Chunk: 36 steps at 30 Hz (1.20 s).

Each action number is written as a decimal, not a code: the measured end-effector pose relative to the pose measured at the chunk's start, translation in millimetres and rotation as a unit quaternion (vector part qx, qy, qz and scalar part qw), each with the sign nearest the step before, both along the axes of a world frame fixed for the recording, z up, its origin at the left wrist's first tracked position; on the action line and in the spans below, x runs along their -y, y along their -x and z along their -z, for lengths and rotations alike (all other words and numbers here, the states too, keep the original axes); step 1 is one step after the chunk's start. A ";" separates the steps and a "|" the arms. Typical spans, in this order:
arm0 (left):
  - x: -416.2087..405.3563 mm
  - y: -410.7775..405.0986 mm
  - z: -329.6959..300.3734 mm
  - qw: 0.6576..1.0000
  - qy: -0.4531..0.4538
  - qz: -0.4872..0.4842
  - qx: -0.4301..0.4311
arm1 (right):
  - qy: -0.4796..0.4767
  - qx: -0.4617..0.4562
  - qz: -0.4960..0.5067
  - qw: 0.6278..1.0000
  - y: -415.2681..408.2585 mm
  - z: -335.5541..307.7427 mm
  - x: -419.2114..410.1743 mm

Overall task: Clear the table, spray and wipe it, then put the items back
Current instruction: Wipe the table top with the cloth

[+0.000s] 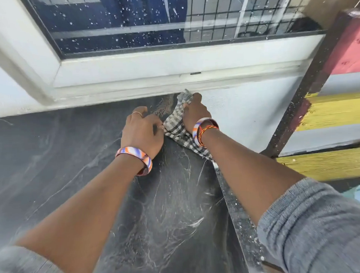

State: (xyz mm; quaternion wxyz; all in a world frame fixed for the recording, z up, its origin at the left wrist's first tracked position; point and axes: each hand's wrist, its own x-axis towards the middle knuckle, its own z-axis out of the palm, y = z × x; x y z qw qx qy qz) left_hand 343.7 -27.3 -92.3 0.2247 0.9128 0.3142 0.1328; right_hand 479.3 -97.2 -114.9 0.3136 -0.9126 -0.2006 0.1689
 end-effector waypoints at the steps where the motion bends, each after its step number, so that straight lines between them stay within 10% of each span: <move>1: -1.4 0.9 1.2 1.000 -0.001 -0.003 0.003 | -0.007 0.000 -0.005 1.000 -1.9 -0.3 -2.2; 6: 2.1 3.6 -5.1 1.000 0.007 0.002 0.019 | 0.039 0.118 -0.083 0.989 -3.3 -6.1 -7.2; 11: 7.7 5.7 -22.9 0.987 0.155 0.005 0.031 | -0.138 0.185 -0.128 0.965 23.3 -25.6 18.8; 19: 18.9 34.2 -78.7 0.835 0.511 0.128 0.160 | -0.459 0.032 -0.079 0.884 97.6 -106.1 31.4; 24: 7.0 75.6 -108.0 0.732 0.640 0.106 0.207 | -0.431 -0.019 -0.097 0.897 138.1 -143.7 32.8; 27: -4.9 100.3 -120.2 0.690 0.686 0.093 0.211 | -0.346 0.009 0.081 0.935 153.6 -149.4 41.5; 32: -5.6 133.2 -134.7 0.806 0.563 0.031 0.178 | -0.217 -0.396 0.116 0.885 209.0 -137.6 50.7; 36: -2.6 157.8 -147.1 0.929 0.348 0.040 0.116 | -0.260 -0.359 0.118 0.888 231.0 -142.7 43.7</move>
